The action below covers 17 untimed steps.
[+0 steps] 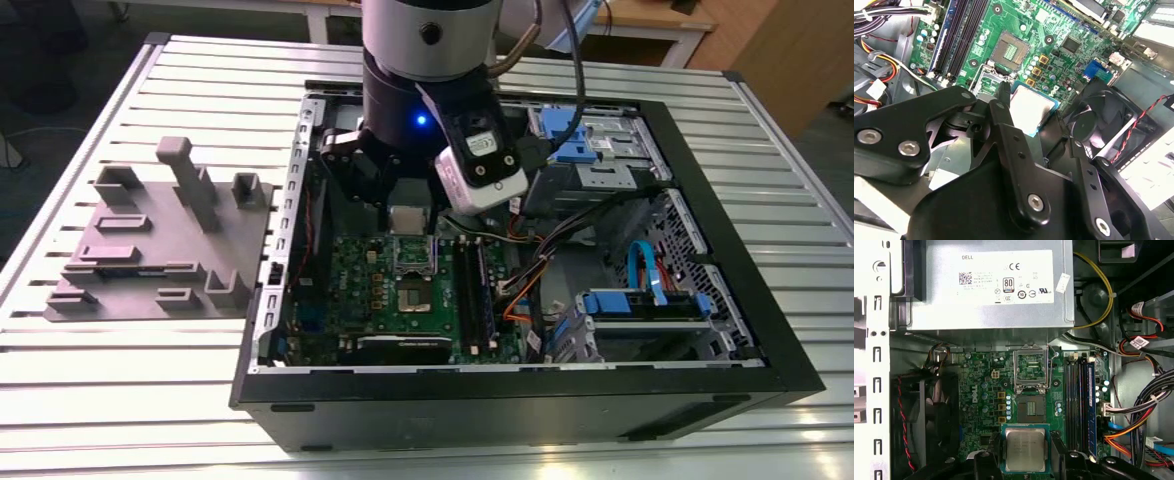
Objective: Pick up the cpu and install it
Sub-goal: 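Pick up the cpu and move it towards the insertion slot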
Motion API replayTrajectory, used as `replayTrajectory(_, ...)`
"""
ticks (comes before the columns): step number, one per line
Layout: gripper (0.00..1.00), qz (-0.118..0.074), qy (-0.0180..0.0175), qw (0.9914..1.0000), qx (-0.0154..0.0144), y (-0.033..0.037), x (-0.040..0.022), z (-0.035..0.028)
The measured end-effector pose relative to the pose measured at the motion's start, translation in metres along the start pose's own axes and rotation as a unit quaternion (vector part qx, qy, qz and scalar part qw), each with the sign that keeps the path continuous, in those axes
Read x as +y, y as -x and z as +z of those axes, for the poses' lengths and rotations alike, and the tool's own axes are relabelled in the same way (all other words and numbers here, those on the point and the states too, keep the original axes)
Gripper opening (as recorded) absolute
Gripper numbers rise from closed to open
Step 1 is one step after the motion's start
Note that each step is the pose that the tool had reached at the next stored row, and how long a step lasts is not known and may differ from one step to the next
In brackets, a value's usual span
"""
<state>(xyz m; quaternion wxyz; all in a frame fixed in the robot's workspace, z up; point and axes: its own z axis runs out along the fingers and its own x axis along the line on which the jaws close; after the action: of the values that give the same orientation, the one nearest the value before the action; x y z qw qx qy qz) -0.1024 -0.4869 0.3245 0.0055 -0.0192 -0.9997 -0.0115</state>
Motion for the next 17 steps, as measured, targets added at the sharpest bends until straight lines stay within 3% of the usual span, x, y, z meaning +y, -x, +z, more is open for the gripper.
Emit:
replayTrajectory(13,0.47,0.0,0.0,1.0,0.0004,0.0001,-0.0001,0.0022)
replayTrajectory(17,0.47,0.0,0.0001,1.0,0.0006,0.0034,0.0001,0.0026)
